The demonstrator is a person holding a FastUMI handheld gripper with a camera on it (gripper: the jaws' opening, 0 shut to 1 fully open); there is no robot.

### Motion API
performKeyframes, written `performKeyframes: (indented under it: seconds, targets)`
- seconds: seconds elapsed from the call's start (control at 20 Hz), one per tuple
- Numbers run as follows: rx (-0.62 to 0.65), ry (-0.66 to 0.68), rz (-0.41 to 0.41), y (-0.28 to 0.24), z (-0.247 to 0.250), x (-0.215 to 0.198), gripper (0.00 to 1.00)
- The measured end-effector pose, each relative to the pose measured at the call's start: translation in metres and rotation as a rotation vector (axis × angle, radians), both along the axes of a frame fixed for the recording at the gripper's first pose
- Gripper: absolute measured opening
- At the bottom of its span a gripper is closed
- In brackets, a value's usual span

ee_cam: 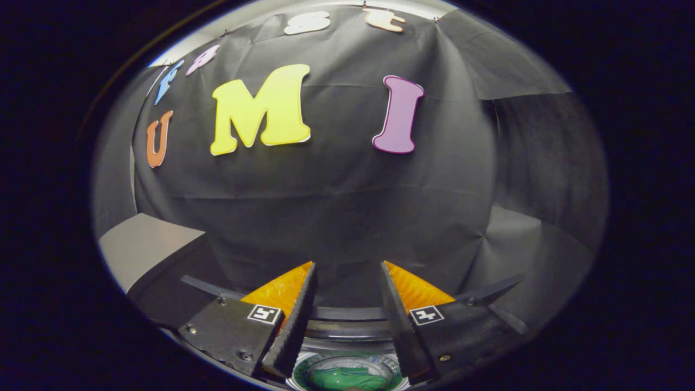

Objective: Put the clothes into the washing machine and then close the washing machine lid.

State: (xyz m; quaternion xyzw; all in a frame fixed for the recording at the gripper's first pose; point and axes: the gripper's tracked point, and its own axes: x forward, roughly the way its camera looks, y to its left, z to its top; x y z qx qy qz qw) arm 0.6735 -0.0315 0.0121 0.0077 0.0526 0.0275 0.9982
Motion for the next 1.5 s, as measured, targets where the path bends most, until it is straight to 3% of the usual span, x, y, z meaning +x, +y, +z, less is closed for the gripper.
performKeyframes:
  seconds: [0.4, 1.5]
  targets:
    - [0.0, -0.019, -0.007, 0.0, -0.014, -0.027, 0.72]
    - [0.01, 0.1, -0.032, -0.012, -0.074, -0.101, 0.77]
